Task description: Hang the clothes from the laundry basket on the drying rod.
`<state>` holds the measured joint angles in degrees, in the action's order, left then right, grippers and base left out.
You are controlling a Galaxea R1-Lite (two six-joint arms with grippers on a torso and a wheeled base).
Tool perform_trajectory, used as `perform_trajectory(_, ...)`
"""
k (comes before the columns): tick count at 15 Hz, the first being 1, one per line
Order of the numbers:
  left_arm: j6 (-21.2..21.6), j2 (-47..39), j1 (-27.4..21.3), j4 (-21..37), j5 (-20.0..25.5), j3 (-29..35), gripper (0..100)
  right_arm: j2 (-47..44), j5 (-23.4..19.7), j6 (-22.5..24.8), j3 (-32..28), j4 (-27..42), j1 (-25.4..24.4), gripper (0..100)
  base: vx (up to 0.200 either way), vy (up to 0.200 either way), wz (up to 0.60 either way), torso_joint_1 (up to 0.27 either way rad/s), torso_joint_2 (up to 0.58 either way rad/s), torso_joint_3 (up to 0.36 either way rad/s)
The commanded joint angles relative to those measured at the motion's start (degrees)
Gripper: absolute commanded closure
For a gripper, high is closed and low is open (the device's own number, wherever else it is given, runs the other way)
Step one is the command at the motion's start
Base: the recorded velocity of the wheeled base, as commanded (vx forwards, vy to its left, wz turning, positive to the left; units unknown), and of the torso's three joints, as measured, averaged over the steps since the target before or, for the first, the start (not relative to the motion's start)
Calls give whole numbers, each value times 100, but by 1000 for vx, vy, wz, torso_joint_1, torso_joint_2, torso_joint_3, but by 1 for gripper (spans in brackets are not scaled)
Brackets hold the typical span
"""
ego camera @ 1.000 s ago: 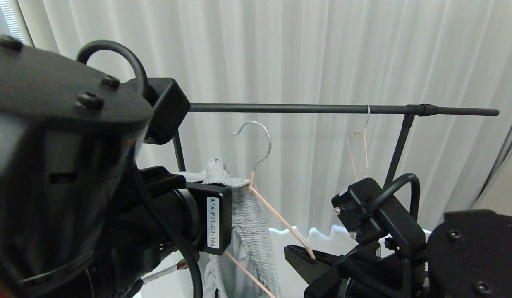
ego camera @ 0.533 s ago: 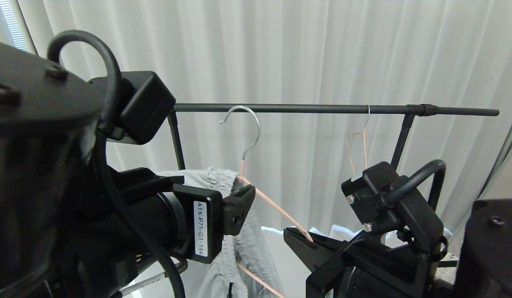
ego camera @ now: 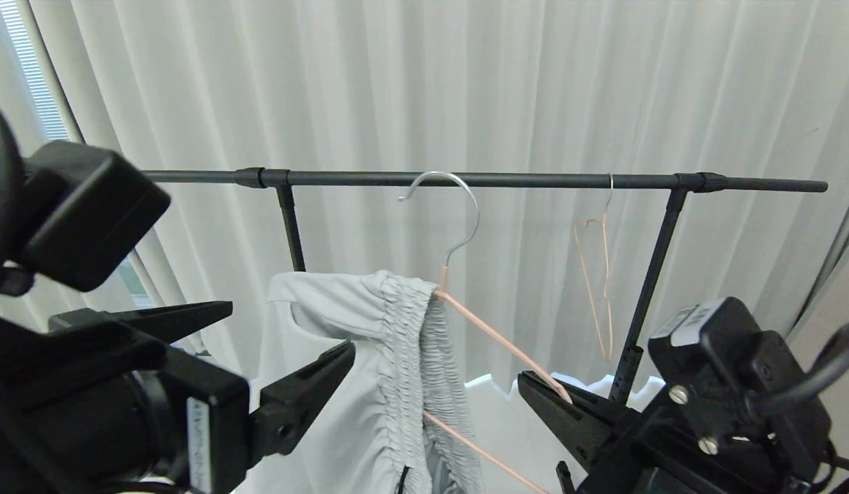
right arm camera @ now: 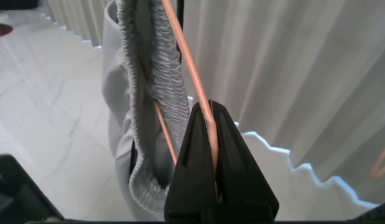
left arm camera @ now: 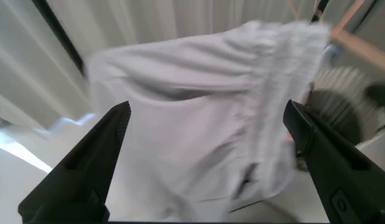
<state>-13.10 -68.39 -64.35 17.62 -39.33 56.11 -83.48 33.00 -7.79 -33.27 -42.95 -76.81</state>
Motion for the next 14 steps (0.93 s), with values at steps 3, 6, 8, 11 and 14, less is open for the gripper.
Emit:
perform_trajectory(3, 1363, 1425, 257, -13, 1516, -883, 0, 957, -171, 190, 778, 67, -185, 100, 0, 0, 0, 0, 0, 0)
perform_trajectory(6, 2084, 1574, 371, -21, 2658, -1129, 0, 1044, -189, 137, 1059, 243, -730, 100, 0, 0, 0, 0, 0, 0)
perform_trajectory(8, 2163, 1539, 371, -39, 3221, -1226, 0, 1044, -391, 146, 1305, 243, -1029, 100, 0, 0, 0, 0, 0, 0)
perform_trajectory(11, 2216, 1513, 353, -408, 3748, -1612, 0, 1018, -602, 164, 1349, 234, -1222, 100, 0, 0, 0, 0, 0, 0)
perform_trajectory(14, 2541, 1311, 362, -1032, 4232, -2236, 0, 1009, -654, 190, 1340, 234, -1468, 100, 0, 0, 0, 0, 0, 0)
